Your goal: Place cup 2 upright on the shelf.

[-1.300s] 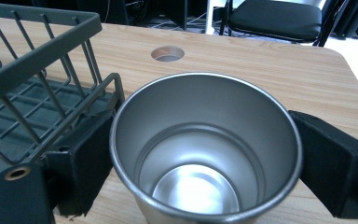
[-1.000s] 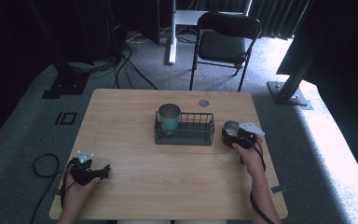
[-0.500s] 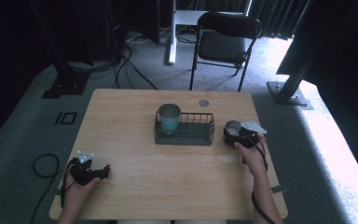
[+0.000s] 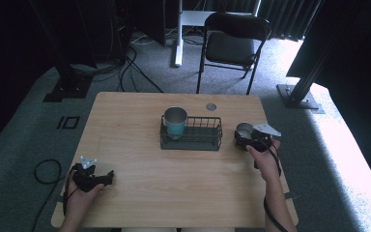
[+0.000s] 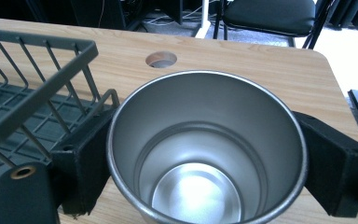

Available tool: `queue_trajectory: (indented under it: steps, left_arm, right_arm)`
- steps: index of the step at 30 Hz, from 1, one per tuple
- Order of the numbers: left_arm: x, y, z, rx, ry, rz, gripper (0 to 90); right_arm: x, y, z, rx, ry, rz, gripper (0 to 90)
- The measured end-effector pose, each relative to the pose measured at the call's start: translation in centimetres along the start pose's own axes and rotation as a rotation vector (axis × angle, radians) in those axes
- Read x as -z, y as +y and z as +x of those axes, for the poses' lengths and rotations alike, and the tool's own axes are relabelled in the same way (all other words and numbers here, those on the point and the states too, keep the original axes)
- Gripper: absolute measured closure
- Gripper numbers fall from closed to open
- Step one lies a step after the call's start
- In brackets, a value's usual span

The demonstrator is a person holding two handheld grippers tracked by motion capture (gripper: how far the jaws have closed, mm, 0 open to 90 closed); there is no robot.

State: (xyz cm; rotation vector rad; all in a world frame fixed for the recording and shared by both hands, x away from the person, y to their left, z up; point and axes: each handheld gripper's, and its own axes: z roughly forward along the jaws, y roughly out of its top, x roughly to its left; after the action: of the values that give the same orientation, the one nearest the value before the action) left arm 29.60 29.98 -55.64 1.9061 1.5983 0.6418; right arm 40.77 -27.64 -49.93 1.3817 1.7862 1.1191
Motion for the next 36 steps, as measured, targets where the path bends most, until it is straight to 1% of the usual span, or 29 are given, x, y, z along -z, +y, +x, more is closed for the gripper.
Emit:
queue_trajectory:
  steps: [5,13,18,25,29,36]
  left_arm:
    - [0.0,0.0,0.0,0.000,0.000,0.000,1.0]
    - [0.0,0.0,0.0,0.000,0.000,0.000,1.0]
    - [0.0,0.0,0.0,0.000,0.000,0.000,1.0]
    - [0.0,0.0,0.0,0.000,0.000,0.000,1.0]
    - [0.0,0.0,0.0,0.000,0.000,0.000,1.1]
    - [0.0,0.0,0.0,0.000,0.000,0.000,1.1]
  right_arm:
    - [0.5,0.7,0.0,0.010,0.001,-0.003,13.1]
    - [1.0,1.8,0.1,0.010,0.009,-0.003,13.1]
    - [1.4,2.6,0.2,0.006,0.008,-0.014,13.1]
    - [2.0,4.1,0.4,0.014,0.016,-0.029,13.1]
    - [2.3,4.9,0.7,0.012,0.032,-0.035,13.1]
    - [2.7,6.2,1.5,0.029,0.051,-0.042,13.1]
